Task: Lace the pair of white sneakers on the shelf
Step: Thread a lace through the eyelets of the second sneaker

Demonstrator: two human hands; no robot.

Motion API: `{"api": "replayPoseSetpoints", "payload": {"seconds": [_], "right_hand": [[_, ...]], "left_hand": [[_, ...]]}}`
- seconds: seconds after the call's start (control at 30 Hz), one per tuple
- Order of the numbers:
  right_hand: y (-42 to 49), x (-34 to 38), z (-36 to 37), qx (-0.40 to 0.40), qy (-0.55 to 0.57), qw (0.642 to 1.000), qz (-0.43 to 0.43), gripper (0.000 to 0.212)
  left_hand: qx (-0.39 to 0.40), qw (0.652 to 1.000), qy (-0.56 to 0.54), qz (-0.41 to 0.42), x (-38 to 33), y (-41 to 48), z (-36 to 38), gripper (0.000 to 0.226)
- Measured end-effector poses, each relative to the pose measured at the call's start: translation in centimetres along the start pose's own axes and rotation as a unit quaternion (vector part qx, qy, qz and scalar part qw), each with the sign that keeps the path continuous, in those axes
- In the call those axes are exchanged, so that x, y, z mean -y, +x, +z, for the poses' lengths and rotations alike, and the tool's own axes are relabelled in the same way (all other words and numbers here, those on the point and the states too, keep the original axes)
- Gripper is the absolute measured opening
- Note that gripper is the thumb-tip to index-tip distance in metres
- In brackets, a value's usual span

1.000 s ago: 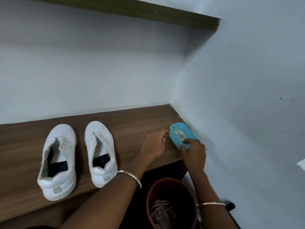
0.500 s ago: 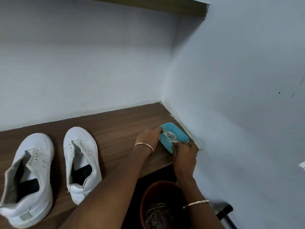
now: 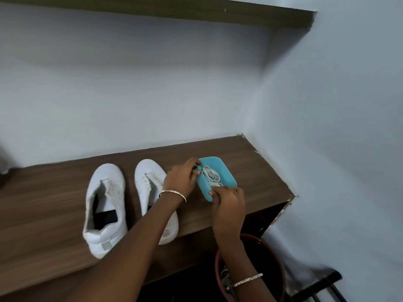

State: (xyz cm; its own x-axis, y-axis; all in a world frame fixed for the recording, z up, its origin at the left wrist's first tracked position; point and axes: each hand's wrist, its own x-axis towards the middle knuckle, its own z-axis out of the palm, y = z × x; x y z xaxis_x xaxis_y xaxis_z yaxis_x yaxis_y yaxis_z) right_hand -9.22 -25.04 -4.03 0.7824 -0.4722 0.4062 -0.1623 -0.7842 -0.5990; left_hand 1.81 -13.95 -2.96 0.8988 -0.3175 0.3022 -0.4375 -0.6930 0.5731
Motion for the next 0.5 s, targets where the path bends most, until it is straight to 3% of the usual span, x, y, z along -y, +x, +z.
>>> {"api": "replayPoseSetpoints", "payload": {"seconds": [0.2,0.5], "right_hand": [[-3.2,2.4,2.1,0.023,-0.014,0.999,-0.022,0.011],[-4.2,2.0,3.5,0.071,-0.043,0.997,-0.011,0.006]], "left_hand": [[0.0,0.999,-0.031,-0.042,2.5,-3.2,-2.5,0.025],[-0.119,0.985,-0.11,-0.058,1.7,-6.2,-4.5,0.018]]}}
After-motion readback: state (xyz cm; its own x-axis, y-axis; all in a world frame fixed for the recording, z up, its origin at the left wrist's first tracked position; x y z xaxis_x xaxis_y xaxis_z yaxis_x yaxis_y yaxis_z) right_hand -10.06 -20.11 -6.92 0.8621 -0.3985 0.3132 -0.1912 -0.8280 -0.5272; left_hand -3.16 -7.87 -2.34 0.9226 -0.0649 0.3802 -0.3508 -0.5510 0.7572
